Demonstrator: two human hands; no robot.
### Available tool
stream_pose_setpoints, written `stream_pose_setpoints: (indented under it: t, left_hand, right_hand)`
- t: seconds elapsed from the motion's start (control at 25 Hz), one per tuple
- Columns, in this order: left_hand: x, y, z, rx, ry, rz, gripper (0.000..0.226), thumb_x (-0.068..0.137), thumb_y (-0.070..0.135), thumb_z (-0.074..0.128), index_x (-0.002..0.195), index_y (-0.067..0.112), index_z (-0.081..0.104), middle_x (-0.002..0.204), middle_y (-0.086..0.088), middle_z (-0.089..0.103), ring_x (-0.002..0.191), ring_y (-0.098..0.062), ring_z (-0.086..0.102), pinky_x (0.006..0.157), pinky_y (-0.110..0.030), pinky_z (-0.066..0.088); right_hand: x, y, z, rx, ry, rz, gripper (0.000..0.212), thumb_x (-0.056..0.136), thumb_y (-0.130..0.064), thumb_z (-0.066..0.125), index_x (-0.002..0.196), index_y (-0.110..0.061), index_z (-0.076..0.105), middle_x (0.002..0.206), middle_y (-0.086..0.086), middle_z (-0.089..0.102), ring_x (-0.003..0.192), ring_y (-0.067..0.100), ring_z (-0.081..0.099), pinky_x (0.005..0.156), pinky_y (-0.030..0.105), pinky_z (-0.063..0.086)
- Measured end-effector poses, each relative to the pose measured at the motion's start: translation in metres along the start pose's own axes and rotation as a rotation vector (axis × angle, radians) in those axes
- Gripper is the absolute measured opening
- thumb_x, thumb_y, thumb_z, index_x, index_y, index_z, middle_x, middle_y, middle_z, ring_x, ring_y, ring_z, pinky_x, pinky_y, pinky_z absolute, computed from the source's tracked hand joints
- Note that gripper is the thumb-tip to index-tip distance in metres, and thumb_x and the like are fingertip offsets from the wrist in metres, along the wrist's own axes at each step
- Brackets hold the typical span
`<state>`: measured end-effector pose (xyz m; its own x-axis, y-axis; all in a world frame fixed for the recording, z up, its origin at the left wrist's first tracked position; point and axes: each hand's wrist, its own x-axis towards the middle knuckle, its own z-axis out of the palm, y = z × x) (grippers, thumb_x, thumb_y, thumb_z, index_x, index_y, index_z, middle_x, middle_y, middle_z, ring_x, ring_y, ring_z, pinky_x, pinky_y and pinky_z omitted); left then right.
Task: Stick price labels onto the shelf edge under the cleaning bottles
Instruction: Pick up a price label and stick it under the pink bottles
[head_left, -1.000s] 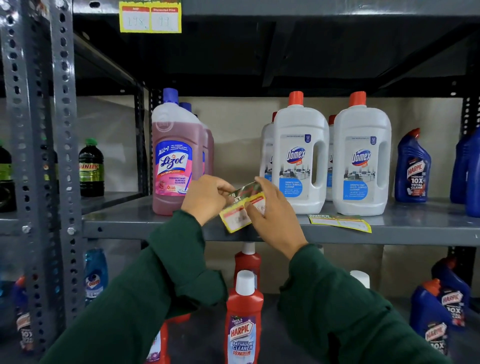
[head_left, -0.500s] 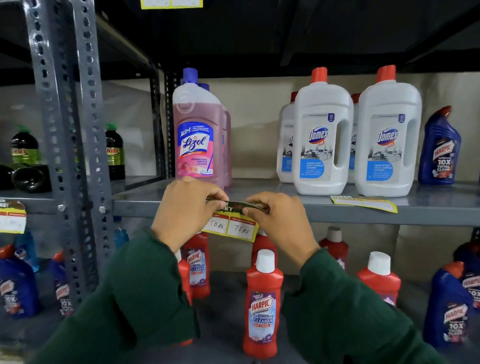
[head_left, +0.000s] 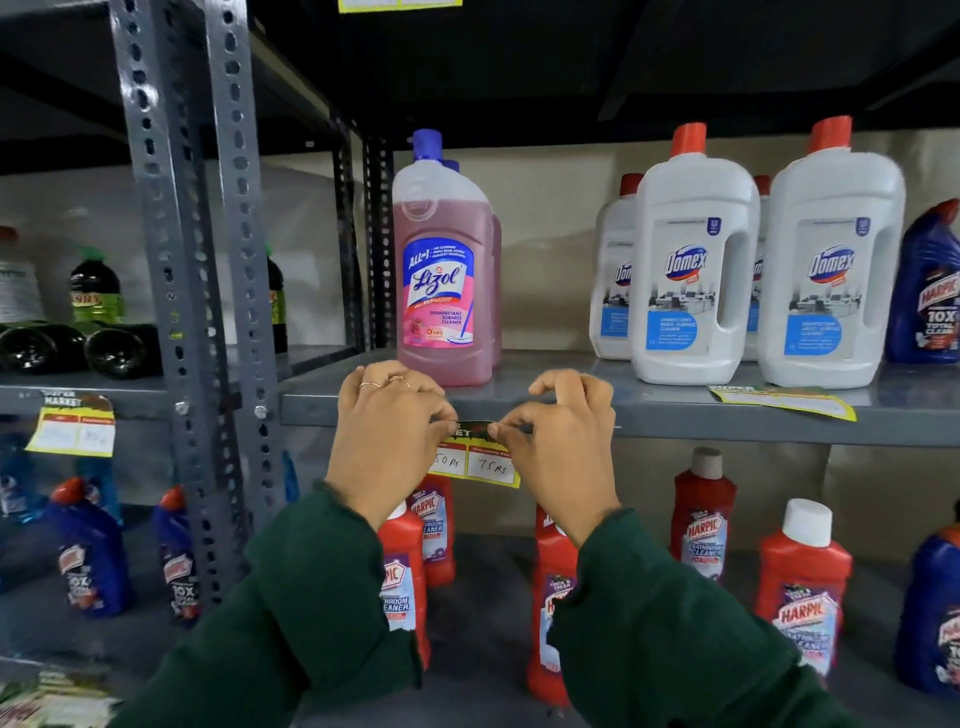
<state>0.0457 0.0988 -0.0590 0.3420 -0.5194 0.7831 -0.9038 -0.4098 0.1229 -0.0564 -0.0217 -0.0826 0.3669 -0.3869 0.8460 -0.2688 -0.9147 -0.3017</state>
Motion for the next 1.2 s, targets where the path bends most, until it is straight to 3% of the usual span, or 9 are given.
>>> stream_pose_setpoints:
  t: [0.32,0.72,0.96,1.2]
  left_hand:
    - [-0.004,-0.007,0.011,0.038,-0.019,-0.022,0.009,0.081,0.022,0.067,0.079,0.026,0.074,0.133,0.001,0.054,0.133,-0.030,0.023,0.111,-0.050,0.007]
    - [0.018,-0.006,-0.003,-0.004,0.071,-0.058,0.009,0.079,0.024,0.069,0.071,0.027,0.073,0.133,0.005,0.053,0.135,-0.027,0.020,0.111,-0.053,0.005]
    - [0.021,-0.009,0.004,0.028,0.029,-0.068,0.009,0.080,0.024,0.069,0.073,0.028,0.073,0.132,0.006,0.053,0.133,-0.026,0.020,0.112,-0.054,0.008]
    - [0.025,-0.013,0.009,0.040,0.027,-0.077,0.005,0.079,0.028,0.069,0.077,0.027,0.074,0.127,0.005,0.055,0.130,-0.026,0.023,0.111,-0.055,0.012]
  right_hand:
    - [-0.001,-0.006,0.008,-0.022,-0.022,0.103,0.016,0.075,-0.032,0.070,0.077,-0.017,0.073,0.112,0.004,0.048,0.108,0.028,0.029,0.080,0.034,0.020]
    - [0.024,-0.012,-0.005,-0.011,-0.023,0.139,0.021,0.075,-0.036,0.070,0.076,-0.015,0.073,0.108,0.004,0.047,0.104,0.030,0.029,0.080,0.041,0.025]
    - [0.027,-0.012,0.000,-0.060,-0.081,0.157,0.021,0.076,-0.037,0.068,0.077,-0.016,0.073,0.106,0.001,0.046,0.105,0.029,0.030,0.081,0.042,0.028]
    - [0.027,-0.012,0.006,-0.121,-0.028,0.122,0.021,0.077,-0.035,0.068,0.077,-0.015,0.071,0.104,0.003,0.046,0.102,0.028,0.029,0.081,0.043,0.027]
